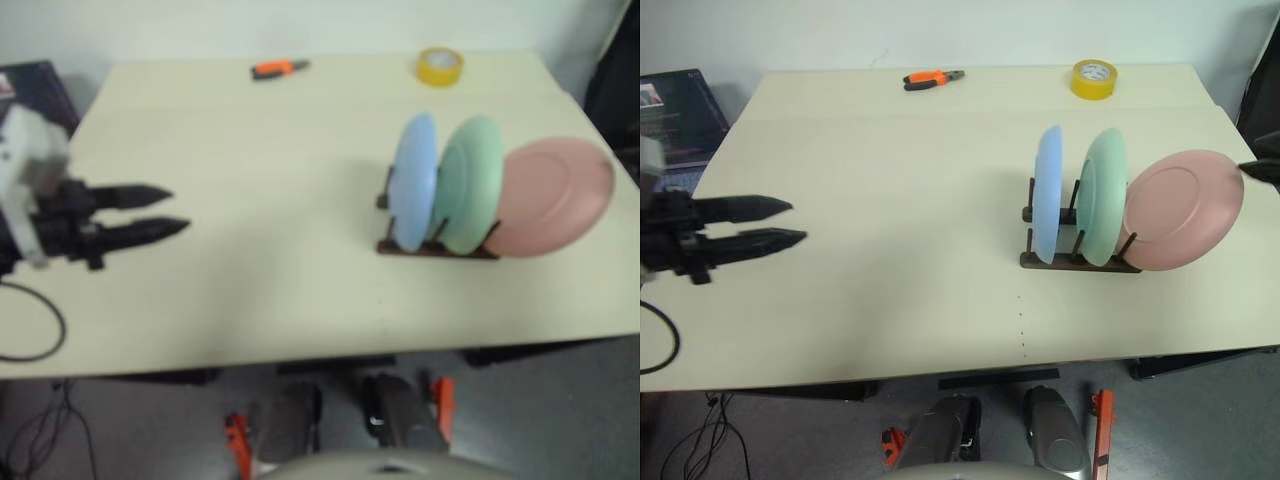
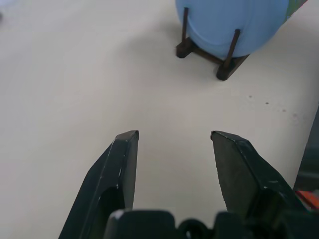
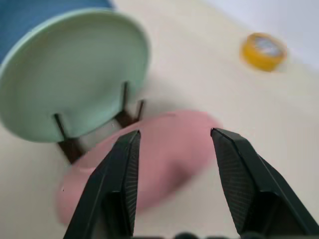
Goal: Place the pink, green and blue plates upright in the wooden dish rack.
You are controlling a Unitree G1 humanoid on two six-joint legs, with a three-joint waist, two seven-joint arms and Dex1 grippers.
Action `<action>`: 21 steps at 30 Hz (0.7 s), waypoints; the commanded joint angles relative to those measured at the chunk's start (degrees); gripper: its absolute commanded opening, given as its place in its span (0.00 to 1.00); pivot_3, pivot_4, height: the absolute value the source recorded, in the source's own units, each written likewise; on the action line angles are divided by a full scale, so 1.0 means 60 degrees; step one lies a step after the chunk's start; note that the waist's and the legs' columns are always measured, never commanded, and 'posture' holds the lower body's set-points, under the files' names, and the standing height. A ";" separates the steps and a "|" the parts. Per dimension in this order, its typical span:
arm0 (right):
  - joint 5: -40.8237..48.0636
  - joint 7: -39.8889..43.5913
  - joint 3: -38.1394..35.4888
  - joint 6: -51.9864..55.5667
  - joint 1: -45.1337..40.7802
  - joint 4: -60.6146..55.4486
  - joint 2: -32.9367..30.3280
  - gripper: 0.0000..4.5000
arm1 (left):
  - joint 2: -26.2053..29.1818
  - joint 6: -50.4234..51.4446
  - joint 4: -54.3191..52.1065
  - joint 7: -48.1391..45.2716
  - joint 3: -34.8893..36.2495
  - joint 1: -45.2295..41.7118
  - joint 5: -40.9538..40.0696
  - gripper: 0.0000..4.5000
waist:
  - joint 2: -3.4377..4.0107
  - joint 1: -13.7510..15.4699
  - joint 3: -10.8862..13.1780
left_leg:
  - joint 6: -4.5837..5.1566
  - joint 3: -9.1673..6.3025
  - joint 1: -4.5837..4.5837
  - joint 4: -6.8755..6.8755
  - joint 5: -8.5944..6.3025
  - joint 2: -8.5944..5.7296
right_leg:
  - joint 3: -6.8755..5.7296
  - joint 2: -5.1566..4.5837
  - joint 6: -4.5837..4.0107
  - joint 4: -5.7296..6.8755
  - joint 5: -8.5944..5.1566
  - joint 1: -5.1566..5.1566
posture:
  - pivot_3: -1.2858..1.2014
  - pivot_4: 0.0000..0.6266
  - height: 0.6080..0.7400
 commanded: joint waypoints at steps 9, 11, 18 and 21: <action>-0.0388 -0.1086 -0.1249 0.0284 -0.0580 0.0226 0.1026 0.53 | -0.0269 0.0149 -0.0414 0.0435 0.0517 0.0171 -0.0226 0.56 | 0.0027 -0.0044 0.0011 | -0.0001 0.0026 0.0016 0.0001 0.0001 0.0018 | 0.0004 0.0000 0.0006 0.0007 0.0008 0.0012 | 0.52 0.24 1.00; -0.1192 -0.1762 -0.1008 -0.0152 -0.0241 0.0737 0.1055 0.53 | -0.0359 0.0196 -0.0576 0.0555 0.0430 0.0185 -0.0344 0.56 | 0.0025 0.0007 0.0010 | -0.0002 0.0025 0.0014 0.0000 0.0001 0.0019 | 0.0001 0.0000 -0.0024 -0.0001 0.0026 0.0013 | 0.52 0.24 1.00; -0.1264 -0.2403 -0.2206 0.0669 0.1031 -0.0965 0.0500 0.53 | -0.0486 0.0086 -0.0391 0.0621 -0.0282 -0.0309 -0.0619 0.56 | 0.0097 0.0176 0.0036 | 0.0000 0.0052 0.0001 0.0002 0.0002 0.0010 | 0.0018 -0.0010 -0.0015 0.0011 0.0032 -0.0010 | 0.52 0.24 1.00; -0.1813 -0.2344 -0.1861 0.0836 0.1793 -0.1951 -0.0042 0.53 | -0.0467 -0.0251 -0.0011 0.0485 -0.1105 -0.1095 -0.0543 0.56 | 0.0095 0.0187 0.0035 | 0.0000 0.0052 0.0008 0.0007 0.0002 0.0028 | 0.0009 0.0004 -0.0006 0.0015 0.0026 -0.0002 | 0.52 0.24 1.00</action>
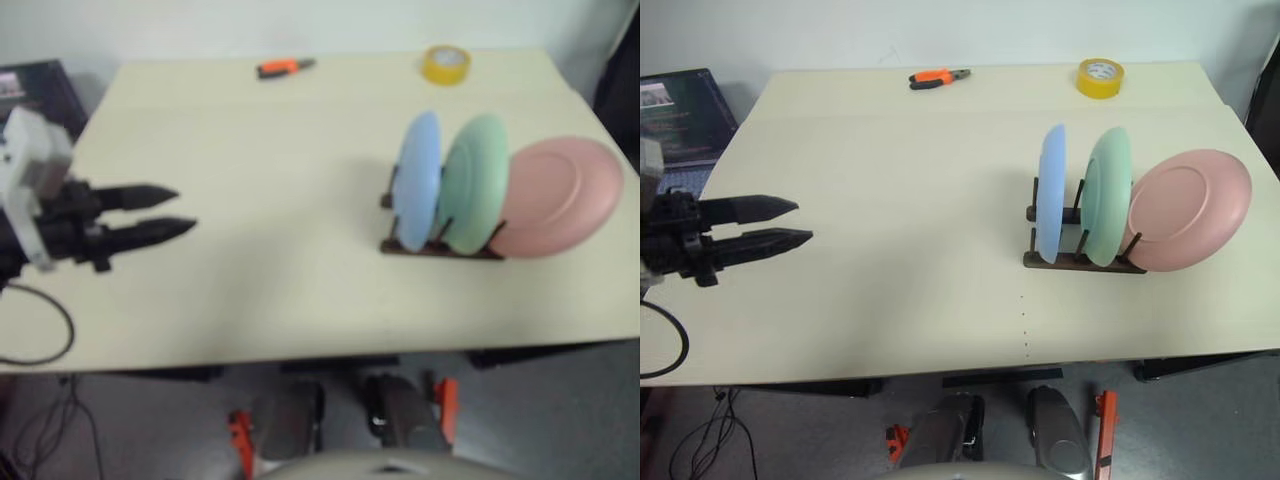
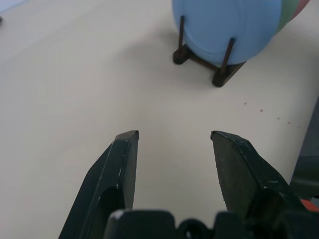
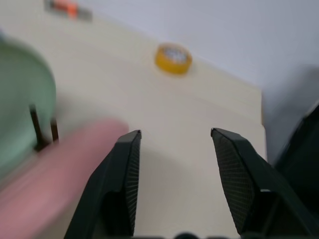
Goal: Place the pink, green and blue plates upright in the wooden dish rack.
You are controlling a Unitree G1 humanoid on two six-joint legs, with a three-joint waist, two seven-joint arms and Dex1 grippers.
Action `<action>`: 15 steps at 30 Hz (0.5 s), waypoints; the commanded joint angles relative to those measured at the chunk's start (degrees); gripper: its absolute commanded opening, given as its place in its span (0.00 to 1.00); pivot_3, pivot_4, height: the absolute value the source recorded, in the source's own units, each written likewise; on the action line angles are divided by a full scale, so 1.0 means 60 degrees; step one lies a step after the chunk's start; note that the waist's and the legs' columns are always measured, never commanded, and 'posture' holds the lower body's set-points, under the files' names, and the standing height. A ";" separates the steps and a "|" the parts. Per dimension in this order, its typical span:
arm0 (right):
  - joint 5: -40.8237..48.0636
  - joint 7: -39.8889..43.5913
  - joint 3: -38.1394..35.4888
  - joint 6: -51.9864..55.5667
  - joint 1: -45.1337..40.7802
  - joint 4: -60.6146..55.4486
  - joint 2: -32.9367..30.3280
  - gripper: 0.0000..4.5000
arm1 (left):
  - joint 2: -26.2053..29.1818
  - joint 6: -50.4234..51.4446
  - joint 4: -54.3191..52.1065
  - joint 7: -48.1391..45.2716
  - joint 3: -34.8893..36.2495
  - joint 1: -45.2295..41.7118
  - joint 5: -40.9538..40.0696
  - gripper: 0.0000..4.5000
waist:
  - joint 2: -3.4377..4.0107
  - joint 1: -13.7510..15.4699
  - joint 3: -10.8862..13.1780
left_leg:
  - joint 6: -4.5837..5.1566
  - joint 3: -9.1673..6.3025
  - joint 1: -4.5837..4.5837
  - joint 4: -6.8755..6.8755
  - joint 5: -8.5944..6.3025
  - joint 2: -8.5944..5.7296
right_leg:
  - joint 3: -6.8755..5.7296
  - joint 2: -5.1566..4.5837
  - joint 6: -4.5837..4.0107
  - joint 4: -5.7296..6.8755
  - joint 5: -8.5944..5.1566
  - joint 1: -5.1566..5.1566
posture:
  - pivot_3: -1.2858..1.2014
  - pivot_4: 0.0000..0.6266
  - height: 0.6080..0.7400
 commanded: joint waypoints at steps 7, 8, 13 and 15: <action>-0.1173 0.0637 0.1228 -0.0118 0.0728 -0.1172 -0.0577 0.53 | -0.0546 -0.0771 0.0332 0.0076 -0.1536 -0.1292 0.0137 0.56 | -0.0002 -0.0069 0.0003 | 0.0004 0.0148 0.0038 0.0016 0.0005 0.0093 | 0.0007 0.0001 0.0052 -0.0014 0.0007 0.0045 | 0.52 0.24 1.00; -0.1316 0.0648 0.1439 -0.0071 0.0781 -0.1293 -0.0524 0.53 | -0.0582 -0.0755 0.0266 0.0070 -0.1472 -0.1157 0.0116 0.56 | -0.0004 -0.0093 0.0003 | 0.0004 0.0154 0.0045 0.0015 0.0005 0.0096 | 0.0009 0.0001 0.0052 -0.0013 0.0009 0.0047 | 0.52 0.24 1.00; -0.1628 0.0650 0.2245 -0.0263 0.0197 -0.1456 0.0161 0.53 | -0.0659 -0.0701 0.0142 0.0170 -0.1444 -0.1031 0.0002 0.56 | -0.0009 -0.0178 0.0006 | 0.0003 0.0153 0.0051 0.0013 0.0005 0.0103 | 0.0006 0.0007 0.0052 -0.0006 0.0010 0.0048 | 0.52 0.24 1.00; -0.1718 0.0554 0.2467 -0.0333 -0.0320 -0.1327 0.0594 0.53 | -0.0687 -0.0664 0.0075 0.0229 -0.1439 -0.1027 -0.0065 0.56 | -0.0009 -0.0216 0.0007 | 0.0004 0.0155 0.0054 0.0017 0.0005 0.0102 | 0.0009 0.0008 0.0058 -0.0005 0.0014 0.0051 | 0.52 0.24 1.00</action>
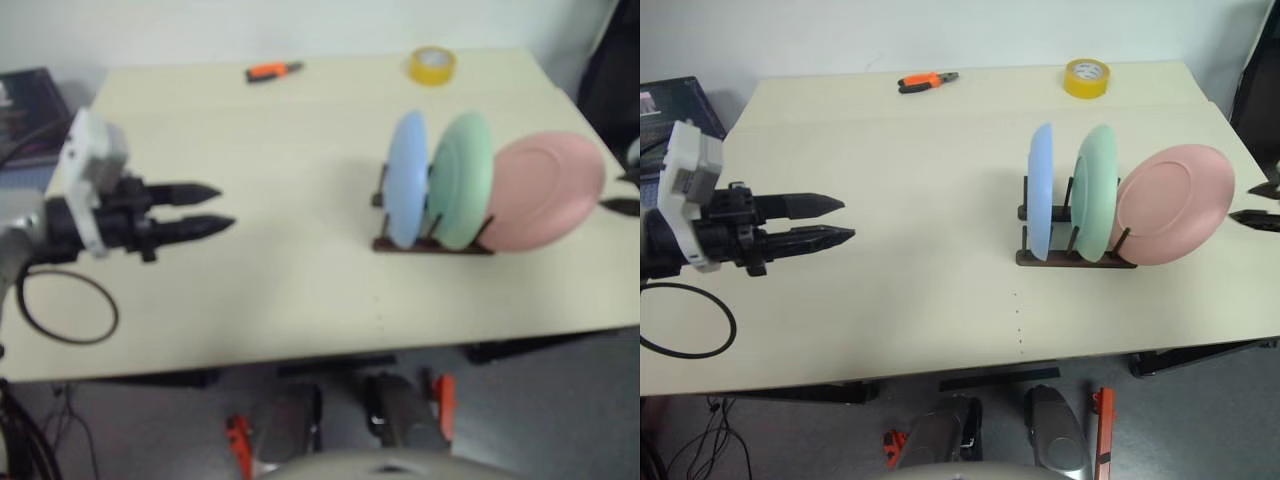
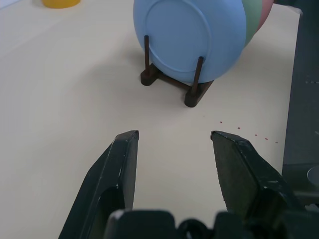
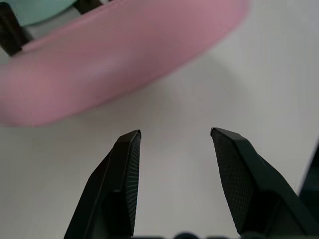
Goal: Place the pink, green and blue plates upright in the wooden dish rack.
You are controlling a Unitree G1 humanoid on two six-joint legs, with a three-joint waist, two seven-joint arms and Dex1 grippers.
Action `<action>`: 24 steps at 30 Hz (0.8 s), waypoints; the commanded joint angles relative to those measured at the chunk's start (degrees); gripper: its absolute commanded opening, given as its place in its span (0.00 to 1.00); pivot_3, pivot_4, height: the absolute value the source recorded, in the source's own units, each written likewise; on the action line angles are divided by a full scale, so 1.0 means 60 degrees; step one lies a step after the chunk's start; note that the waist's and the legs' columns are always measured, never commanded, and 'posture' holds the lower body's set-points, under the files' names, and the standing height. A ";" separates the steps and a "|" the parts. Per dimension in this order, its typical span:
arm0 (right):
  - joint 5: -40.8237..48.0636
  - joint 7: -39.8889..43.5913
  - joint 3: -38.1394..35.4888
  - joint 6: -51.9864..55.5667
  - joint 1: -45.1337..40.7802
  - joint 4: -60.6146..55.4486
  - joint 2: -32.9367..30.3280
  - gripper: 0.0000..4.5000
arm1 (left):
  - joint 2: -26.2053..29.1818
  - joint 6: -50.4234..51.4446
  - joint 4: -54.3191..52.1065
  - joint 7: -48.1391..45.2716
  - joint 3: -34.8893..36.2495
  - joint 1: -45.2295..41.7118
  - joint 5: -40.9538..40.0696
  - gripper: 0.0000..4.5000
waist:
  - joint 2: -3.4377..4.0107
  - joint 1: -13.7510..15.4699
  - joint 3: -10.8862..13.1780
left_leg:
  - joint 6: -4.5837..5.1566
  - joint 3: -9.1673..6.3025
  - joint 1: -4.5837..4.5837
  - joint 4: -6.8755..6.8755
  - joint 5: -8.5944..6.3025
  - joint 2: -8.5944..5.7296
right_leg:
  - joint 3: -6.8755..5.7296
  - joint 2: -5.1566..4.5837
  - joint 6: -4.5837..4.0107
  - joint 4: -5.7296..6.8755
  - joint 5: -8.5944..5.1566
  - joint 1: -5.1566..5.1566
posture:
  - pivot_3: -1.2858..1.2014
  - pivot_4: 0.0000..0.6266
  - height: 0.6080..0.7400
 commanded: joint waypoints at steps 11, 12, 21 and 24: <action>0.0798 0.0445 -0.0416 0.0152 -0.2099 -0.0459 0.0969 0.53 | -0.0004 0.0057 -0.0507 0.0350 0.0384 0.0096 -0.0331 0.56 | -0.0004 -0.0021 0.0002 | 0.0000 -0.0012 -0.0003 -0.0003 -0.0001 0.0000 | -0.0010 0.0000 -0.0043 -0.0015 0.0030 0.0009 | 0.52 0.24 1.00; 0.0895 0.0480 -0.0495 0.0191 -0.2066 -0.0570 0.0985 0.53 | -0.0007 0.0052 -0.0517 0.0366 0.0382 0.0107 -0.0341 0.56 | -0.0004 -0.0020 0.0002 | 0.0001 -0.0012 -0.0004 -0.0002 -0.0001 -0.0001 | -0.0009 0.0000 -0.0043 -0.0015 0.0030 0.0009 | 0.52 0.24 1.00; 0.0462 0.0395 -0.0579 0.0132 -0.1789 -0.0172 0.0460 0.53 | -0.0029 0.0040 -0.0567 0.0436 0.0305 0.0128 -0.0359 0.56 | -0.0004 -0.0019 0.0002 | 0.0001 -0.0010 0.0006 0.0004 0.0000 0.0000 | -0.0010 0.0001 -0.0033 -0.0010 0.0026 0.0018 | 0.52 0.24 1.00; 0.0383 0.0511 -0.0846 0.0015 -0.1881 0.0543 -0.0020 0.53 | 0.0028 0.0031 -0.0538 0.0392 0.0360 0.0154 -0.0356 0.56 | -0.0004 -0.0019 0.0002 | 0.0001 -0.0009 0.0006 0.0003 0.0000 0.0000 | -0.0010 0.0000 -0.0040 -0.0012 0.0029 0.0018 | 0.52 0.24 1.00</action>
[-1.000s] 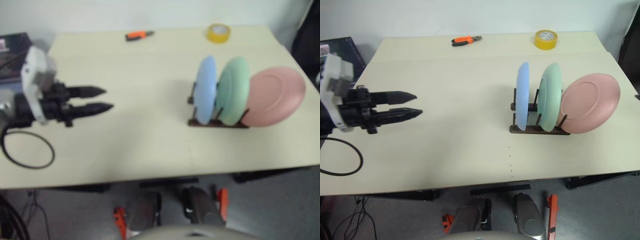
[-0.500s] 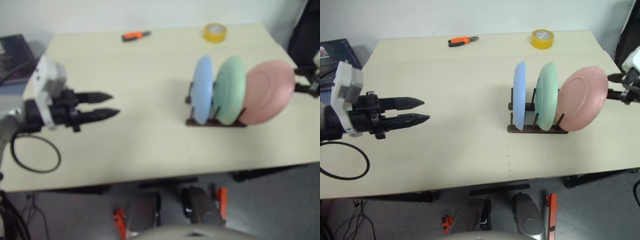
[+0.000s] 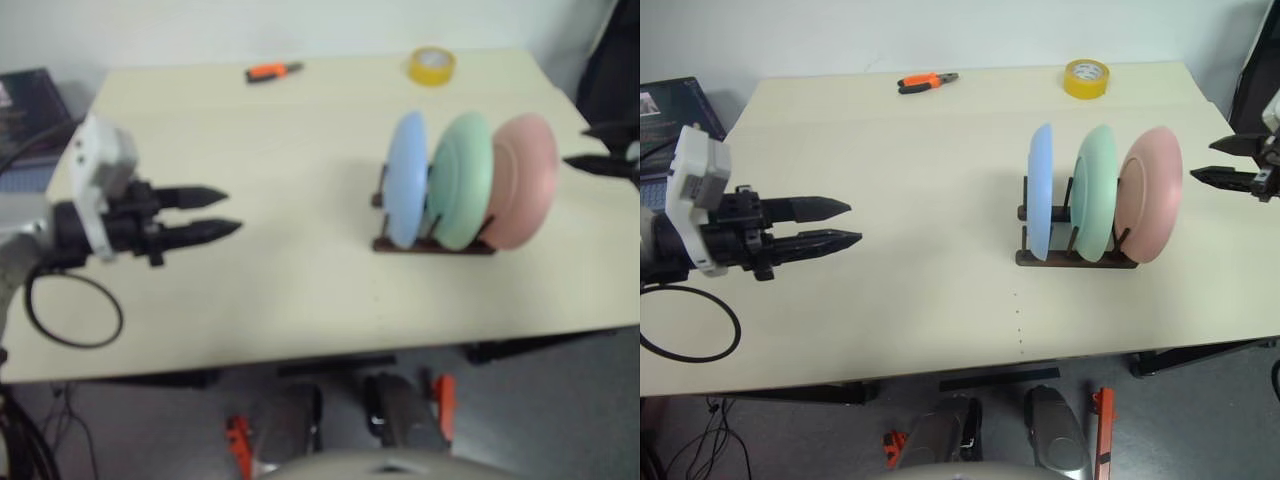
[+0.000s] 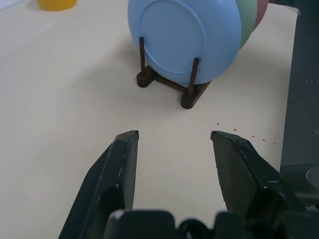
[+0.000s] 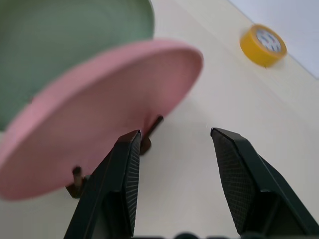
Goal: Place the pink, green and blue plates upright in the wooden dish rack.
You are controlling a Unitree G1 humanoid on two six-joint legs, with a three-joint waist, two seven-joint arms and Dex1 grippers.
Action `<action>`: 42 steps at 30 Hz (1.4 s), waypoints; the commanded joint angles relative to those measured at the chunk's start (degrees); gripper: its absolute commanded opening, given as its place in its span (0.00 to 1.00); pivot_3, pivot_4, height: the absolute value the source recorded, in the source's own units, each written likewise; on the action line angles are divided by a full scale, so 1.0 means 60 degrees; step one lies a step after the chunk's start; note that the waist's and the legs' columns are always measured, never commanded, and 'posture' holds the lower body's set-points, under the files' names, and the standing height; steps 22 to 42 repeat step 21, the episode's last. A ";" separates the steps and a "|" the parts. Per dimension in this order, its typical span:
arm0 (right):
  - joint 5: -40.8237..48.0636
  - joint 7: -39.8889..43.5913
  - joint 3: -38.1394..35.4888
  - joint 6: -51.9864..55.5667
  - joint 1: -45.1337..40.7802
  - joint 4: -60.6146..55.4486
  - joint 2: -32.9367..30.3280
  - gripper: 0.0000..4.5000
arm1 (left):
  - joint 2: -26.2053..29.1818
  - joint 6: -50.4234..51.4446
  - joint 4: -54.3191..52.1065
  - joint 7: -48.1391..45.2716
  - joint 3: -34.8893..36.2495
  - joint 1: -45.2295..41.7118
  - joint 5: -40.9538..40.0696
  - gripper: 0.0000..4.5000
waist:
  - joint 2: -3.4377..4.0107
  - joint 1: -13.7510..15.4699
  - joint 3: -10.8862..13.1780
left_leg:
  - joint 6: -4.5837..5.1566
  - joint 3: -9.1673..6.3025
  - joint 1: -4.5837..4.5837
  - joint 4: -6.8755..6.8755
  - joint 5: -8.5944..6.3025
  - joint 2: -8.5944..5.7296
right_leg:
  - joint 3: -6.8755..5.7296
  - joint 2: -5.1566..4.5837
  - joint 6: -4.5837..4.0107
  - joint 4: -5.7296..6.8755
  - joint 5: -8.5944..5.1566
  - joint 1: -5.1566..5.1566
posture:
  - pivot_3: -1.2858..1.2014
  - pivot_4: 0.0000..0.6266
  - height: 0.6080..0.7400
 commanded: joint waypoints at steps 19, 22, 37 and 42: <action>0.1218 0.2129 -0.3447 0.1767 0.3063 -0.1922 -0.1987 0.53 | 0.1973 -0.0136 0.0741 -0.2277 0.1563 0.0697 0.0302 0.56 | 0.0001 -0.0055 0.0000 | 0.0004 0.0096 0.0089 -0.0017 -0.0002 0.0071 | -0.0008 0.0002 0.0028 0.0000 -0.0029 0.0062 | 0.52 0.24 1.00; 0.1252 0.1926 -0.3348 0.1857 0.3160 -0.2118 -0.1849 0.53 | 0.2005 0.0008 0.0668 -0.2356 0.1815 0.0975 0.0275 0.56 | 0.0001 -0.0050 0.0000 | 0.0006 0.0104 0.0087 -0.0022 -0.0004 0.0072 | -0.0003 0.0000 0.0026 -0.0005 -0.0031 0.0060 | 0.52 0.24 1.00; 0.1252 0.1926 -0.3348 0.1857 0.3160 -0.2118 -0.1849 0.53 | 0.2005 0.0008 0.0668 -0.2356 0.1815 0.0975 0.0275 0.56 | 0.0001 -0.0050 0.0000 | 0.0006 0.0104 0.0087 -0.0022 -0.0004 0.0072 | -0.0003 0.0000 0.0026 -0.0005 -0.0031 0.0060 | 0.52 0.24 1.00; 0.1252 0.1926 -0.3348 0.1857 0.3160 -0.2118 -0.1849 0.53 | 0.2005 0.0008 0.0668 -0.2356 0.1815 0.0975 0.0275 0.56 | 0.0001 -0.0050 0.0000 | 0.0006 0.0104 0.0087 -0.0022 -0.0004 0.0072 | -0.0003 0.0000 0.0026 -0.0005 -0.0031 0.0060 | 0.52 0.24 1.00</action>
